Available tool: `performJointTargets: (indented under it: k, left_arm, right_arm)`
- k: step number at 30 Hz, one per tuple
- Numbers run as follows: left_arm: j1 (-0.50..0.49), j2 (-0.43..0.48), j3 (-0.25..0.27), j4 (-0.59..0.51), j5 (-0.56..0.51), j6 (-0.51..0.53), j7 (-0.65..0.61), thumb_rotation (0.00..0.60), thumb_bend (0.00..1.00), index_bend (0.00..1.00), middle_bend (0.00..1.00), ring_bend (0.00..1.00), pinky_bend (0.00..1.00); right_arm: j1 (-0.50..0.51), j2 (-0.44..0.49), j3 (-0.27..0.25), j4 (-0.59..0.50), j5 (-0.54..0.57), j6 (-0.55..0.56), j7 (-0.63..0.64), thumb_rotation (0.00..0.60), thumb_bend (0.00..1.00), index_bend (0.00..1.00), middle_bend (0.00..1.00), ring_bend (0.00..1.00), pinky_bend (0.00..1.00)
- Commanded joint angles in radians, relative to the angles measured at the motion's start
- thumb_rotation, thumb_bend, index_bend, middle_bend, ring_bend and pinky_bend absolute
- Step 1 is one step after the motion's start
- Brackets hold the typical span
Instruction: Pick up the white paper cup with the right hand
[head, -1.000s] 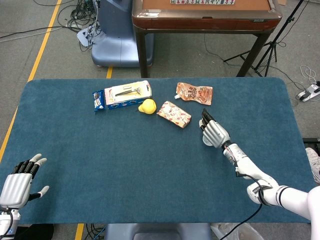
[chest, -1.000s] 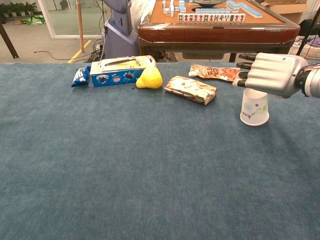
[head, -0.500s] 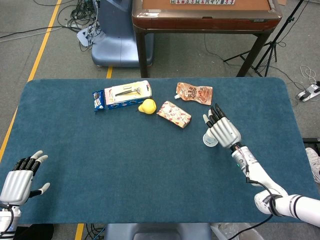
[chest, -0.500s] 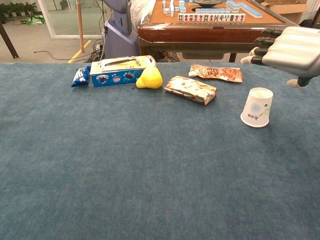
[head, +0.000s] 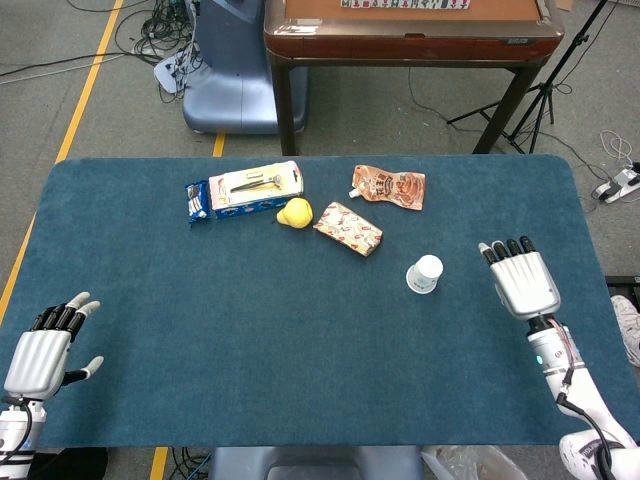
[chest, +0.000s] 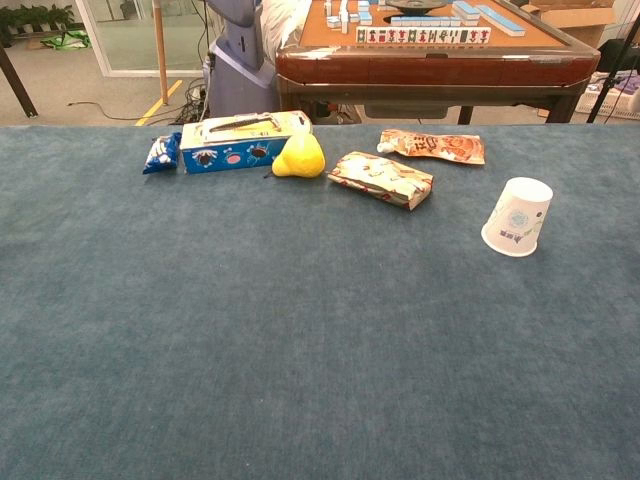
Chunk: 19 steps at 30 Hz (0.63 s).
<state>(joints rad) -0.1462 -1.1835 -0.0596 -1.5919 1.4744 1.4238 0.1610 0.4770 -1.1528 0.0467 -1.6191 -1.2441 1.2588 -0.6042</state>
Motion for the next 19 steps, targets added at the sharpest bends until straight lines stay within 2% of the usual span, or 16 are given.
performJointTargets:
  k: [1, 7, 12, 19]
  left_arm:
    - [-0.004, -0.001, -0.003, -0.006, 0.002, 0.002, 0.008, 0.6, 0.15, 0.2, 0.13, 0.16, 0.14]
    - [-0.008, -0.002, -0.005, -0.022, 0.0, 0.003, 0.026, 0.6, 0.15, 0.2, 0.13, 0.16, 0.14]
    - [-0.006, -0.004, -0.003, -0.033, -0.001, 0.012, 0.038, 0.6, 0.15, 0.2, 0.13, 0.16, 0.14]
    - [-0.005, -0.014, -0.005, -0.029, -0.006, 0.018, 0.042, 0.6, 0.15, 0.2, 0.13, 0.16, 0.14]
  right_arm:
    - [-0.109, 0.022, -0.023, -0.003, -0.068, 0.098, 0.224, 0.6, 0.32, 0.32, 0.36, 0.31, 0.32]
    - [-0.207, -0.007, -0.046, 0.038, -0.137, 0.195, 0.436, 0.6, 0.31, 0.33, 0.36, 0.31, 0.32]
    - [-0.264, -0.008, -0.06, 0.042, -0.163, 0.229, 0.547, 0.6, 0.31, 0.33, 0.36, 0.31, 0.32]
    - [-0.3, 0.001, -0.055, 0.016, -0.185, 0.252, 0.565, 0.6, 0.31, 0.33, 0.36, 0.31, 0.32]
